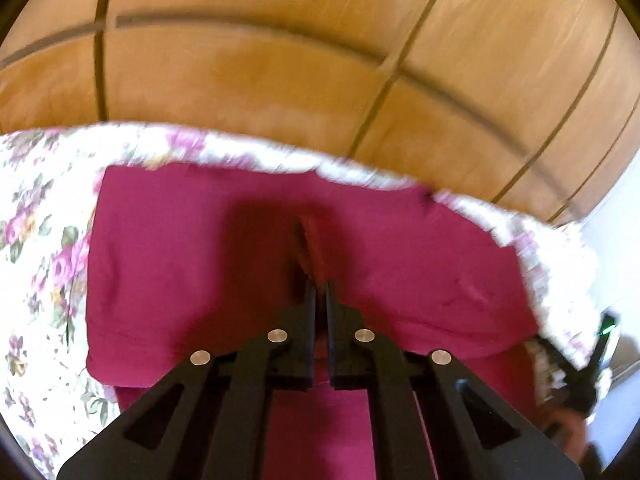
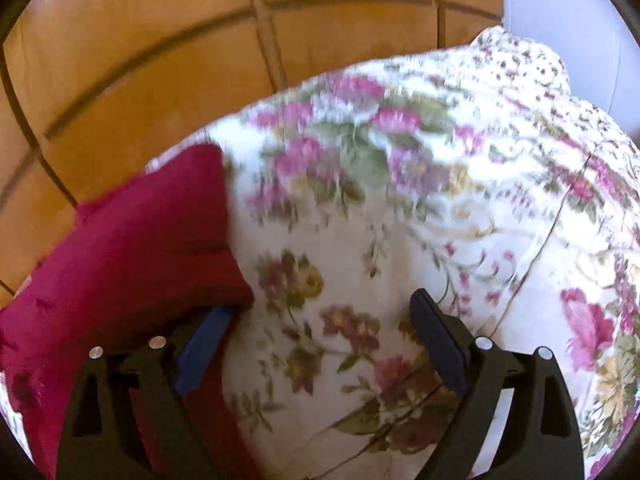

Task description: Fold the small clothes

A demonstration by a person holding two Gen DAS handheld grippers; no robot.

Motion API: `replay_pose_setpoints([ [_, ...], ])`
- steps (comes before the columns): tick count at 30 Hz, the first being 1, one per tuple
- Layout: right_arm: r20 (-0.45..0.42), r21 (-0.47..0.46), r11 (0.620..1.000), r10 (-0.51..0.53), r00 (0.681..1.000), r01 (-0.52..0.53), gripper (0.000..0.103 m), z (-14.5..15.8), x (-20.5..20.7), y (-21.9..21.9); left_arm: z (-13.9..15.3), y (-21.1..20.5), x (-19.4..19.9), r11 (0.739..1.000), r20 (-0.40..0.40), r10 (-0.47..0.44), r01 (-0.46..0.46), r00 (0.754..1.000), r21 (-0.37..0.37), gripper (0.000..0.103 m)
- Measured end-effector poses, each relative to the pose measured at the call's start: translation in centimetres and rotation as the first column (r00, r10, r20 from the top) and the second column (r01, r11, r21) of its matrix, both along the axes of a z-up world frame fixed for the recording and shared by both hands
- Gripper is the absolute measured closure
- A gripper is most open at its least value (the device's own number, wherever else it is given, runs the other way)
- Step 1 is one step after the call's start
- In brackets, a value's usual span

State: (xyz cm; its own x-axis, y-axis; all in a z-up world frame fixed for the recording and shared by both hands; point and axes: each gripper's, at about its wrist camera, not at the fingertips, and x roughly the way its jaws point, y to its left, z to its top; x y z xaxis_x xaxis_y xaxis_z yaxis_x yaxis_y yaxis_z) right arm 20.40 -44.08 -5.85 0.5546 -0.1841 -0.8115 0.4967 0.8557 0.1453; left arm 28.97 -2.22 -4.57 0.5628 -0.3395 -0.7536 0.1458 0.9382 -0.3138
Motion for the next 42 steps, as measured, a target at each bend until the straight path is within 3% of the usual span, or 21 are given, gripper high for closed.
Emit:
replay_pose_setpoints([
  [2,-0.008,-0.019,1.0,0.006,1.0,-0.006,0.011,0.1,0.1,0.2,-2.5,-0.3,-0.1,1.0,-0.019,-0.005,0.006,1.0,0.02,0.1],
  [4,-0.013,-0.007,1.0,0.022,1.0,-0.022,0.01,0.2,-0.1,0.1,-3.1,-0.4,-0.5,1.0,0.042,-0.005,0.004,0.999,0.02,0.1],
  [7,-0.009,0.02,0.998,0.066,0.998,-0.066,0.009,1.1,-1.1,-0.2,-3.5,0.0,-0.8,1.0,0.073,0.006,-0.005,0.997,-0.017,0.099],
  [9,0.029,0.017,0.996,0.09,0.995,-0.091,0.009,2.3,-2.4,0.0,-3.8,0.8,-0.7,0.997,0.07,0.012,-0.006,0.997,-0.073,0.098],
  [11,0.122,0.026,0.99,0.135,0.983,-0.139,0.012,4.2,-3.6,0.6,-4.1,1.3,-0.6,0.994,0.071,0.016,-0.008,0.997,-0.113,0.098],
  [14,0.199,0.014,0.968,0.243,0.949,-0.25,0.024,6.1,-2.3,2.2,-4.1,0.8,-0.7,0.995,0.08,0.018,-0.01,0.997,-0.103,0.098],
  [15,0.215,0.007,0.954,0.292,0.932,-0.3,0.04,6.5,-1.0,3.0,-3.9,0.5,-0.8,0.996,0.087,0.017,-0.01,0.996,-0.084,0.098],
  [18,0.171,-0.016,0.925,0.376,0.911,-0.379,0.074,6.1,3.0,4.7,-3.8,0.2,-1.1,0.999,0.097,0.013,-0.008,0.995,-0.052,0.098],
  [20,0.126,-0.032,0.911,0.413,0.902,-0.412,0.078,4.8,6.0,5.8,-4.0,0.5,-1.1,0.998,0.095,0.014,-0.007,0.995,-0.065,0.098],
  [24,0.012,-0.026,0.919,0.393,0.92,-0.392,0.08,1.7,10.8,5.5,-4.7,1.4,-0.8,0.992,0.074,0.016,-0.006,0.997,-0.129,0.098],
  [26,0.032,0.046,0.933,0.356,0.934,-0.357,0.08,0.2,11.9,4.0,-4.8,1.4,-0.6,0.991,0.074,0.015,-0.004,0.997,-0.137,0.097],
  [29,0.068,0.069,0.939,0.333,0.941,-0.337,0.079,0.0,11.8,3.3,-4.9,1.2,-0.6,0.993,0.082,0.012,-0.002,0.997,-0.121,0.097],
  [32,0.113,0.051,0.946,0.313,0.943,-0.32,0.068,1.7,9.9,2.7,-4.9,1.5,-0.5,0.99,0.077,0.012,-0.001,0.997,-0.144,0.097],
  [34,0.174,0.07,0.941,0.316,0.933,-0.332,0.067,3.2,7.4,2.4,-5.0,1.6,-0.5,0.988,0.076,0.013,-0.001,0.997,-0.155,0.097],
  [37,0.123,0.047,0.926,0.366,0.923,-0.374,0.069,3.6,4.8,3.2,-5.1,1.7,-0.6,0.986,0.075,0.013,0.0,0.997,-0.165,0.097],
  [40,0.056,0.047,0.935,0.348,0.936,-0.351,0.078,2.1,2.6,2.4,-5.0,1.7,-0.6,0.986,0.076,0.015,-0.002,0.997,-0.168,0.097],
  [41,0.041,0.046,0.94,0.336,0.941,-0.338,0.076,1.4,2.0,1.9,-5.1,1.7,-0.6,0.986,0.076,0.015,-0.002,0.997,-0.169,0.097],
  [42,0.046,0.074,0.942,0.326,0.944,-0.328,0.068,0.6,1.6,1.2,-5.1,1.5,-0.6,0.987,0.076,0.015,-0.002,0.997,-0.162,0.097],
])
